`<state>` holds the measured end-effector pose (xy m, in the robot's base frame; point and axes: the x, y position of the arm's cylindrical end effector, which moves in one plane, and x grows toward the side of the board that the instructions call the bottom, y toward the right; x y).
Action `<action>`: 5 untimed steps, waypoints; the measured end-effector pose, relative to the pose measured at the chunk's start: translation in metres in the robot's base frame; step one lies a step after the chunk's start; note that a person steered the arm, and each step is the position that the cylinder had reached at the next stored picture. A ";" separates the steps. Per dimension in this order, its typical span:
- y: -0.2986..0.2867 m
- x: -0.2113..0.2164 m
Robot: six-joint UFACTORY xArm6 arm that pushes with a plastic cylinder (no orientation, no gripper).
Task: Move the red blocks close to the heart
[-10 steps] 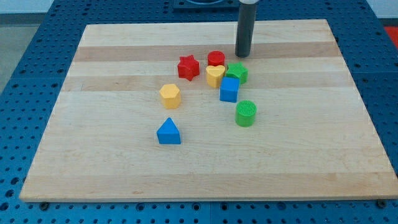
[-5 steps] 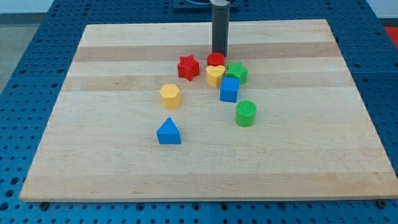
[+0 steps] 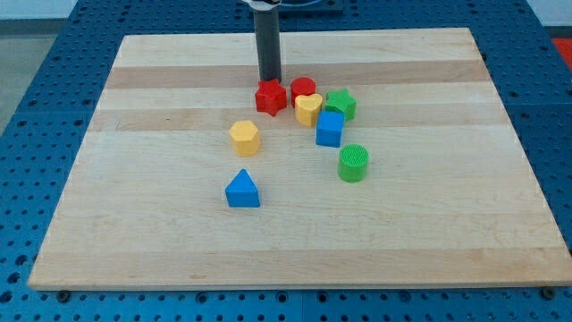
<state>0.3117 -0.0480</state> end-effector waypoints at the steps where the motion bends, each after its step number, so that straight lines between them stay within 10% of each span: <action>1: -0.017 0.007; 5: -0.022 0.040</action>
<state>0.3513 -0.0699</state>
